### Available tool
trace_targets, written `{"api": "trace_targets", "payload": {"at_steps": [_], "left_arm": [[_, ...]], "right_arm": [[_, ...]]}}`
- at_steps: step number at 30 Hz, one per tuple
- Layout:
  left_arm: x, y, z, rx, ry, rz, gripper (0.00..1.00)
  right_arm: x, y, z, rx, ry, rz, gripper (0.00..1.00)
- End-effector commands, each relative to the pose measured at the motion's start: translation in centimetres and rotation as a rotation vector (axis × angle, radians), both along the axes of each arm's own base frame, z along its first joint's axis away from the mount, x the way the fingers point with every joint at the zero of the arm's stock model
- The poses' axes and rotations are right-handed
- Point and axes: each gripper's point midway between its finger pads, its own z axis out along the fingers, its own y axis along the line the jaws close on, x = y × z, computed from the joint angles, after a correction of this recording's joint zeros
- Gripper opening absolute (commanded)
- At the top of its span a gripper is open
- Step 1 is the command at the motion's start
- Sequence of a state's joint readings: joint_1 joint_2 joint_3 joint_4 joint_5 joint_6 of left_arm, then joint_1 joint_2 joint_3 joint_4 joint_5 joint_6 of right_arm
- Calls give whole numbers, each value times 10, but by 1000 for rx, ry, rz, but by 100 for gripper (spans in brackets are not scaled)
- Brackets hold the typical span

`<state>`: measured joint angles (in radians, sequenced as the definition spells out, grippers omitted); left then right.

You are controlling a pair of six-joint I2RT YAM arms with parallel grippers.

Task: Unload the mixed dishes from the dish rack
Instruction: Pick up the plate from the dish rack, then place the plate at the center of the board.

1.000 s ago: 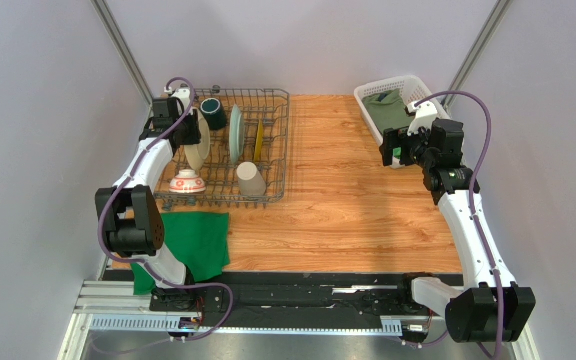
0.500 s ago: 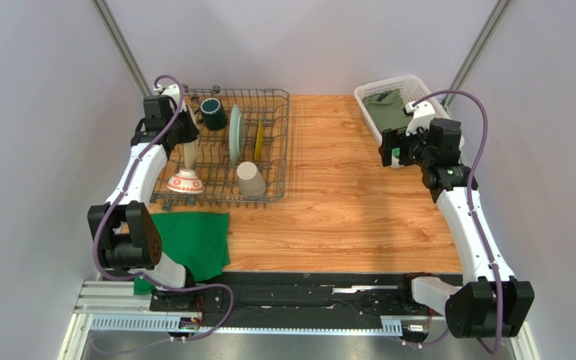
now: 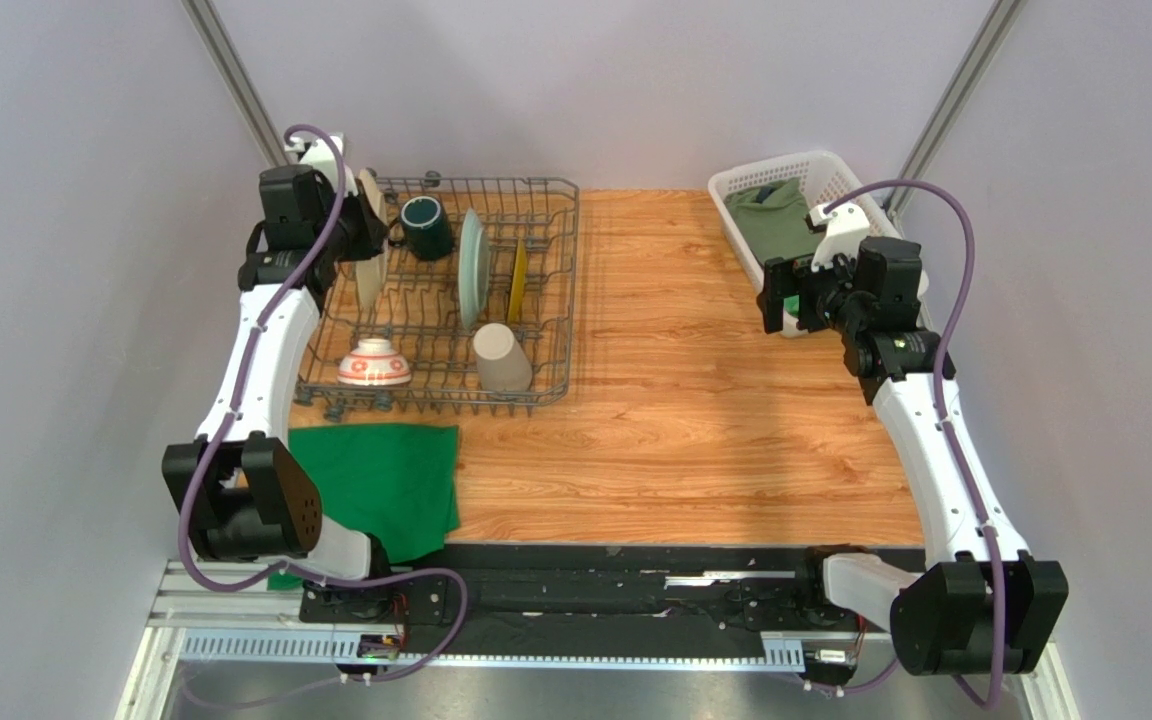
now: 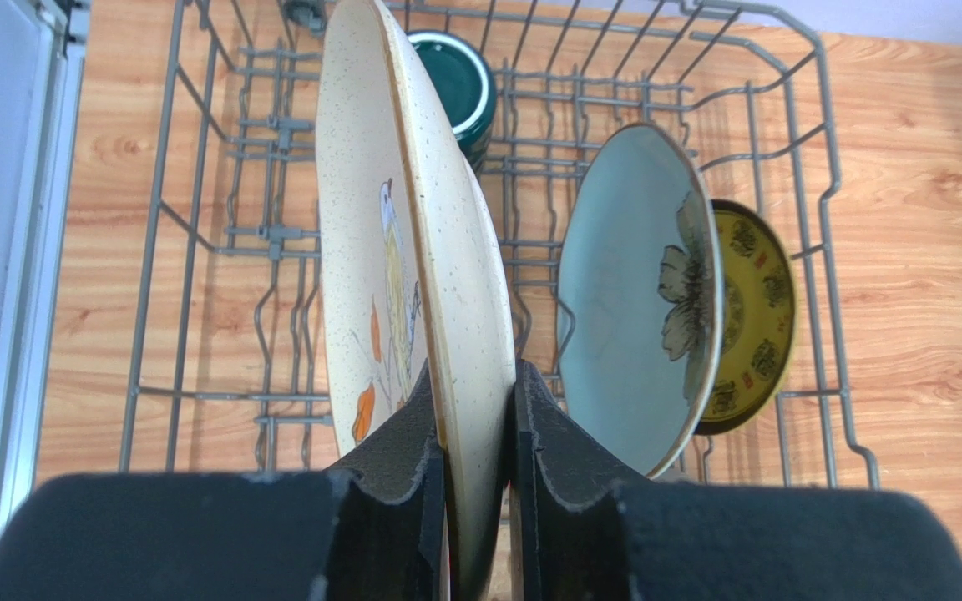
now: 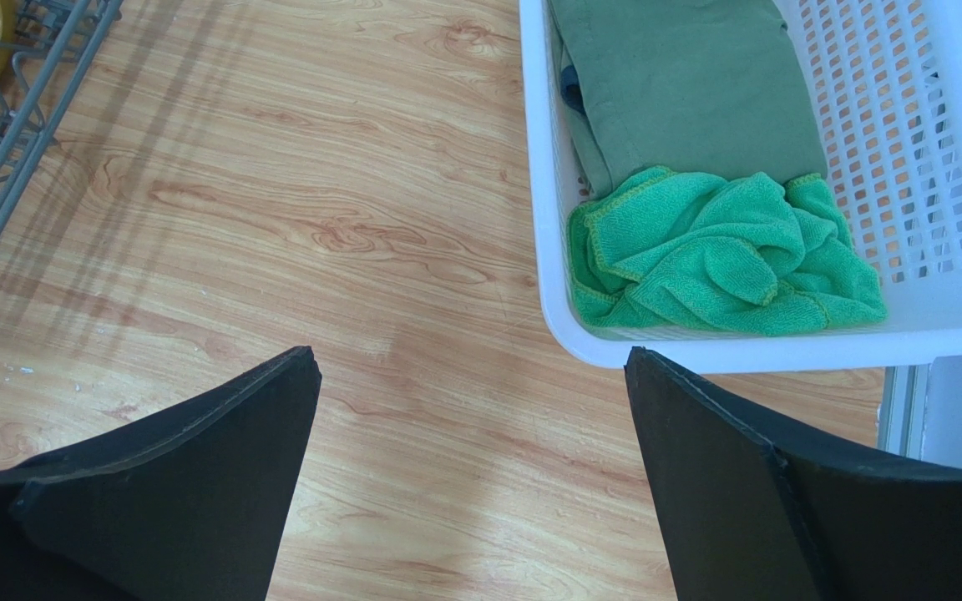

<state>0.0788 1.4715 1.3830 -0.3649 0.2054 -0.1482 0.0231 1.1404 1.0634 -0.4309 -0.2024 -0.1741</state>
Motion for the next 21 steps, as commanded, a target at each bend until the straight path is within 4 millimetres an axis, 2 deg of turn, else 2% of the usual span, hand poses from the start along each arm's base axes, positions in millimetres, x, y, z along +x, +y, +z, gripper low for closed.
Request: {"api": "trace_targets", "payload": {"at_steps": [1,7,10,15,16,18,19,21], "left_arm": [[-3,-11,118,39,-331,-78,0],[-20,-32,156,160,-429,-142,0],[-35,-61,172,291,-492,-189,0],[-58,-97,191,466,-583,-234,0],[-63,-110,191,506,-593,-254,0],[-69,-119,190,545,-598,-258,0],[-75,-137,190,577,-617,-304,0],[-80,-154,183,621,-632,-334,0]], "right_arm": [[4,0,11,-13,-33,8,99],[5,-2,12,-15,-40,-3,99],[5,-3,13,-16,-41,-7,99],[4,-5,16,-17,-49,-22,99],[5,-5,18,-16,-55,-26,99],[4,-7,22,-11,-66,-44,99],[5,-9,24,-10,-73,-57,99],[5,-14,28,-12,-87,-92,99]]}}
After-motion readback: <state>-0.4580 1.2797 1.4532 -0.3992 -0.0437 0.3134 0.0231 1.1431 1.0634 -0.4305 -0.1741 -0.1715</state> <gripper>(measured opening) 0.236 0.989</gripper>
